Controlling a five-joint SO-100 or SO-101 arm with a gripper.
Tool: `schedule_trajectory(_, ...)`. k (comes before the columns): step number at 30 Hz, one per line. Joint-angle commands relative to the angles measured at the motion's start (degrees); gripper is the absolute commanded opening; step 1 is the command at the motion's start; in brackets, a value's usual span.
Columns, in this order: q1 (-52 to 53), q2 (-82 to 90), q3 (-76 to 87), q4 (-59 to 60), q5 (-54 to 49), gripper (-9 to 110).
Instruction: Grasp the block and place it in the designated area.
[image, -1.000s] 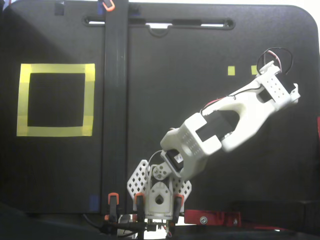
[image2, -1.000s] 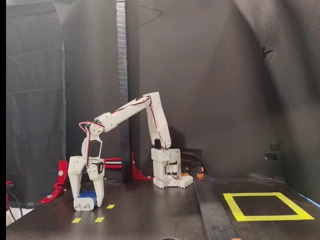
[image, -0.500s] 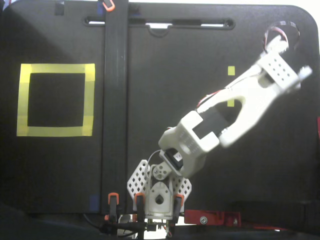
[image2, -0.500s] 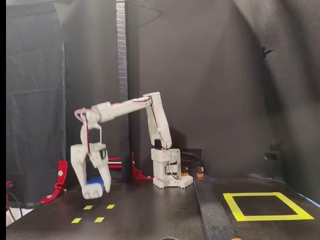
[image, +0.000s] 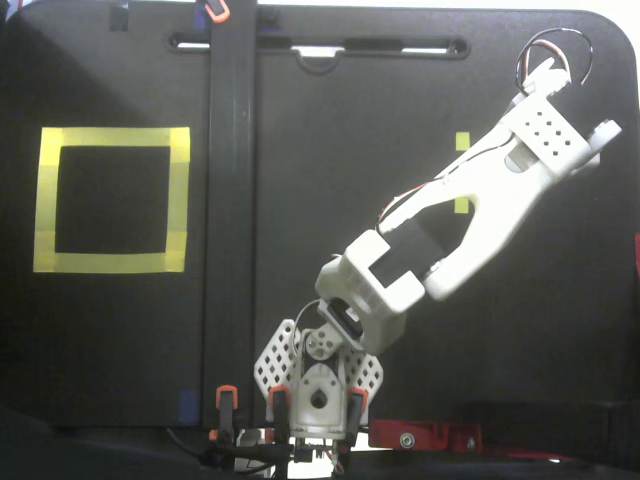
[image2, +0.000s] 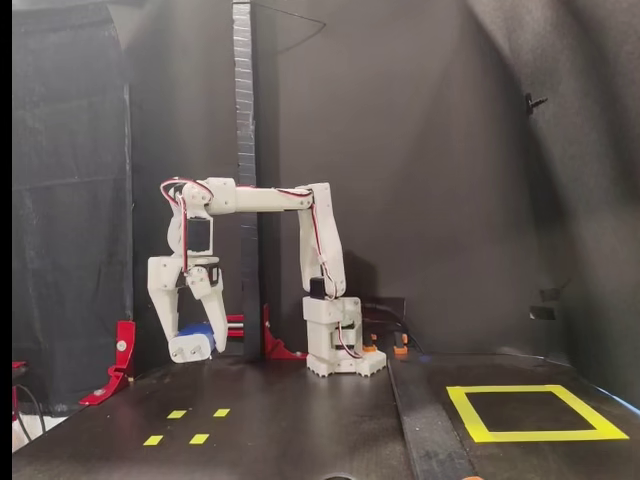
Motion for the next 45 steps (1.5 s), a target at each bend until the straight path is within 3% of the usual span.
schedule_trajectory(1,0.26,3.16,-2.72,0.18,0.44,17)
schedule_trajectory(6,-2.72,3.25,-2.72,1.32,4.39,17)
schedule_trajectory(19,-23.29,3.34,-1.85,1.76,29.18,17)
schedule_trajectory(45,-80.68,2.90,-1.05,3.60,82.53,17)
